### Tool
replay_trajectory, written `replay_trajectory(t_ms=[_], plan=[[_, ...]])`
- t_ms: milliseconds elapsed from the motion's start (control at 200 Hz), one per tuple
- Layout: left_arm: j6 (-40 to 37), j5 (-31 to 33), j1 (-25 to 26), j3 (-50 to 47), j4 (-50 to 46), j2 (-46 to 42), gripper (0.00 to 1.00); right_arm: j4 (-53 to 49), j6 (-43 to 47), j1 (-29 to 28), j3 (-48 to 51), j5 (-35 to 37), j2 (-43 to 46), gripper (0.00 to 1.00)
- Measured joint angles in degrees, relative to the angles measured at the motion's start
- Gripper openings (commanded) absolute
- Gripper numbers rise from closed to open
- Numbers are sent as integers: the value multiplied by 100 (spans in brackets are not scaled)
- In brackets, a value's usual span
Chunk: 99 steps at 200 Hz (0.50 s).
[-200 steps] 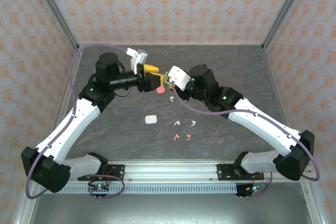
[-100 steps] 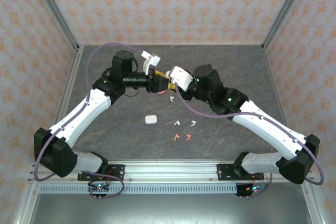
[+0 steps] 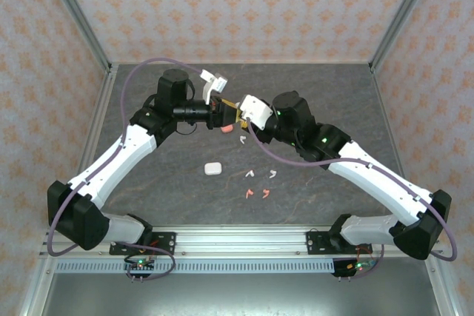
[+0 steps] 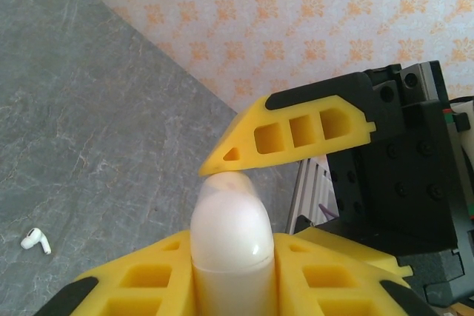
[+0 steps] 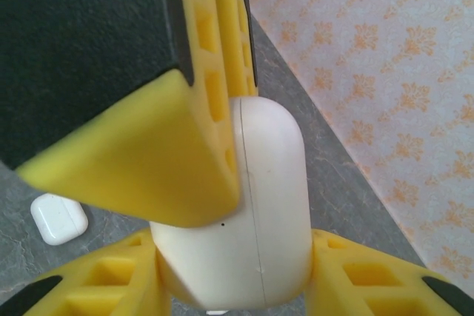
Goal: Insert the wireless bluetooth earbuds into the charging case
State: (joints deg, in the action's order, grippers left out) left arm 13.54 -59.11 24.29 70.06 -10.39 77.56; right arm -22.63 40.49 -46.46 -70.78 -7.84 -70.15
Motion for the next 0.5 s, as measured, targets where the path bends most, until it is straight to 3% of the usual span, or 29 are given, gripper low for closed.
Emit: replay_trajectory(t_ms=[175,310,495], plan=[[-42,7,13,11,-42,-4,20,-52,-103,0,-48,-7,-50,59],[-186,59,87,9,-92,-59,12,-57,-181,0,-68,-37,-61,73],[-361,411,111,-177,-24,-450,10,-352,-459,358,-313,-767,-55,92]])
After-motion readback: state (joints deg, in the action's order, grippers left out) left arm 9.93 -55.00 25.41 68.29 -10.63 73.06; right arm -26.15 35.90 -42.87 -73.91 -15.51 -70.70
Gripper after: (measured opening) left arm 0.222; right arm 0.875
